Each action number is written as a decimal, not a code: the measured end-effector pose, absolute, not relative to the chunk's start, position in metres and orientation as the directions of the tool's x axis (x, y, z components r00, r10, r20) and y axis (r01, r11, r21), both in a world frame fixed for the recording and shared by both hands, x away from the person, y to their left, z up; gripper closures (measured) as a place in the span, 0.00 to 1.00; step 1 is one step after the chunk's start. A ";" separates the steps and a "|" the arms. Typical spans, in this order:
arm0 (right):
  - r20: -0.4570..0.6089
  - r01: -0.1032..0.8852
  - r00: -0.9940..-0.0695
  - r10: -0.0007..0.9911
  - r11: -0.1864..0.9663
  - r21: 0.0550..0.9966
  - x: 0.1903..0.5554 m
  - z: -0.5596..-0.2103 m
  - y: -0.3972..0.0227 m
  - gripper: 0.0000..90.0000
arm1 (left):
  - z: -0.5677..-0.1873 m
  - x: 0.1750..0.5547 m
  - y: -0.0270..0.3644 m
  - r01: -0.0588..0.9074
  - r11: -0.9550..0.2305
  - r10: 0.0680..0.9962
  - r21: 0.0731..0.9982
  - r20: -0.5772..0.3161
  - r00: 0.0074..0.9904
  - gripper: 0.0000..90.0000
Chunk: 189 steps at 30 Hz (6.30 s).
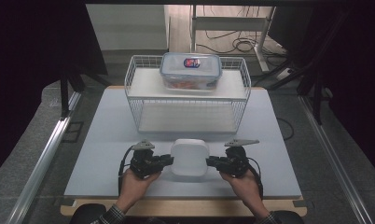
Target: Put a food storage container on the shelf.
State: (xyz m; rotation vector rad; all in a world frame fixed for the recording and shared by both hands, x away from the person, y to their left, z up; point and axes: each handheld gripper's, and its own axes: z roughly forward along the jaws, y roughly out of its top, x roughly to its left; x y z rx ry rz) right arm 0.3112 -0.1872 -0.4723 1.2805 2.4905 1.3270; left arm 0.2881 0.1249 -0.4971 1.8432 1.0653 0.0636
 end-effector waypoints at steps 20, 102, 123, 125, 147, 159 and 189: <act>0.178 0.475 -0.704 0.688 0.269 0.838 0.309 -0.465 -0.183 0.87 | -0.479 0.288 0.123 0.543 -0.132 0.729 0.829 -0.291 0.620 0.87; -0.122 -0.001 -0.638 0.761 0.157 0.988 0.393 -0.280 -0.159 0.84 | -0.289 0.372 0.128 0.100 -0.131 0.778 0.986 0.040 0.627 0.87; -0.080 0.045 -0.623 0.778 0.138 0.989 0.418 -0.280 -0.156 0.79 | -0.290 0.397 0.128 0.141 -0.083 0.780 0.987 -0.024 0.626 0.85; -0.080 0.041 -0.623 0.778 0.135 0.990 0.419 -0.280 -0.155 0.78 | -0.290 0.398 0.128 0.140 -0.077 0.784 0.987 -0.026 0.620 0.84; -0.079 0.019 -0.609 0.789 0.115 0.993 0.433 -0.265 -0.147 0.76 | -0.270 0.418 0.129 0.144 -0.009 0.804 0.990 -0.078 0.589 0.82; -0.030 0.049 -0.619 0.785 0.077 0.996 0.453 -0.255 -0.147 0.75 | -0.263 0.439 0.129 0.173 0.029 0.804 0.985 -0.126 0.581 0.81; -0.064 0.108 -0.562 0.825 0.149 0.983 0.477 -0.262 -0.137 0.73 | -0.266 0.467 0.122 0.260 -0.034 0.841 0.965 -0.113 0.530 0.78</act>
